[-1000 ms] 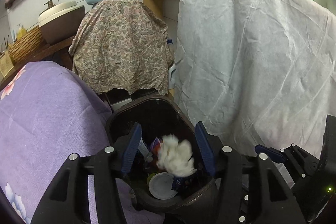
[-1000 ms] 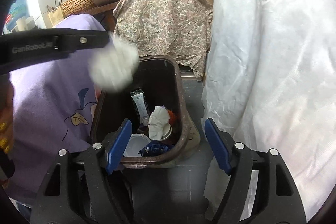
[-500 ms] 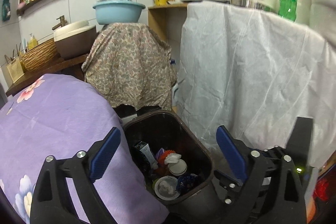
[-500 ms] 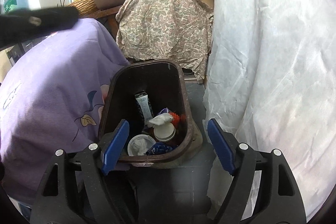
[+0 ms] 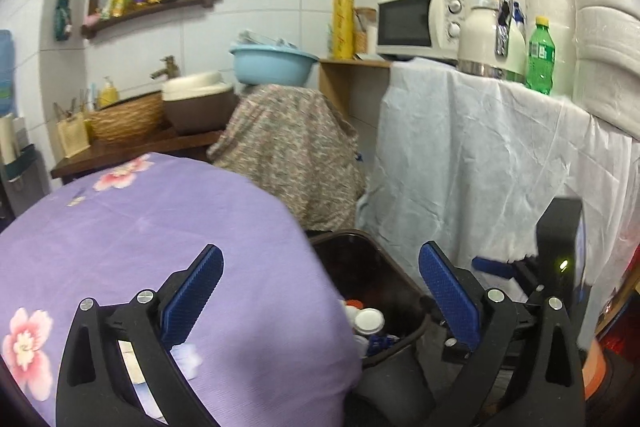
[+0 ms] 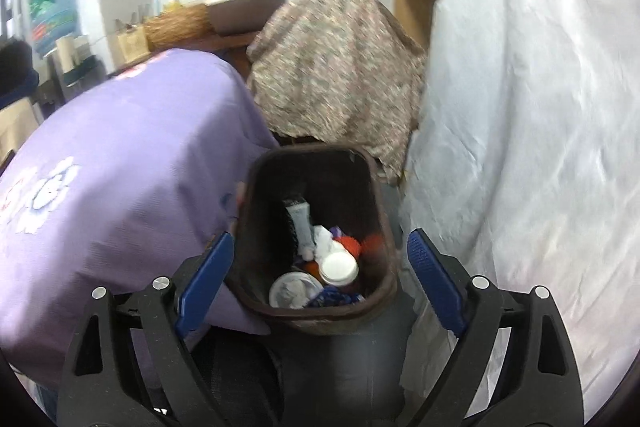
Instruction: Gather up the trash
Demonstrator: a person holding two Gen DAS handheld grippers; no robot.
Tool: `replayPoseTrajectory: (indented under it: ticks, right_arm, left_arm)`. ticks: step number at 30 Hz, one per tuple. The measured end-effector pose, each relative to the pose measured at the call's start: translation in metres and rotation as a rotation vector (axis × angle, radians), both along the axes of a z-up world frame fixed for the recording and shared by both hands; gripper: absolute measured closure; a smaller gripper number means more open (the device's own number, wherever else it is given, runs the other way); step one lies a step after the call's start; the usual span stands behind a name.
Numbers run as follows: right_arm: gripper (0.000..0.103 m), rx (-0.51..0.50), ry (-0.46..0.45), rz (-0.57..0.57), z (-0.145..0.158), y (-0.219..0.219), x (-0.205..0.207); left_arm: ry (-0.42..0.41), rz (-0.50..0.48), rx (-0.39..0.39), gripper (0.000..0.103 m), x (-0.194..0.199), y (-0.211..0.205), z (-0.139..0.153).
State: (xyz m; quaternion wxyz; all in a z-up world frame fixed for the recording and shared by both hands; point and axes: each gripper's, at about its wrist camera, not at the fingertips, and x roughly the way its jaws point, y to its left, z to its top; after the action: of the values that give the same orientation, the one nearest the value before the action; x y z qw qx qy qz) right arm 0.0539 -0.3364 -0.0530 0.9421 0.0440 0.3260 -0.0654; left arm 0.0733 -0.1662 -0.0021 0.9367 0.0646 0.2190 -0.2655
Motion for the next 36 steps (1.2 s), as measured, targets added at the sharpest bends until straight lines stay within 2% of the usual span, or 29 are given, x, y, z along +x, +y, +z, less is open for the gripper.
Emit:
replayPoseTrajectory:
  ticks: [7, 15, 20, 25, 36]
  right_arm:
    - [0.009, -0.021, -0.134, 0.127, 0.045, 0.052, -0.016]
    - [0.006, -0.002, -0.266, 0.268, 0.09, 0.095, -0.048]
    - [0.006, 0.011, -0.305, 0.337, 0.103, 0.113, -0.068]
    - [0.006, 0.02, -0.335, 0.396, 0.111, 0.126, -0.091]
    - [0.006, 0.028, -0.351, 0.397, 0.112, 0.125, -0.105]
  left_arm:
    - [-0.048, 0.087, -0.054, 0.006, -0.022, 0.056, 0.013]
    - [-0.093, 0.197, -0.048, 0.006, -0.045, 0.098, 0.017]
    - [-0.082, 0.241, -0.069, 0.006, -0.054, 0.116, 0.016]
    - [-0.121, 0.282, -0.079, 0.006, -0.069, 0.127, 0.02]
    - [-0.138, 0.28, -0.065, 0.006, -0.078, 0.123, 0.02]
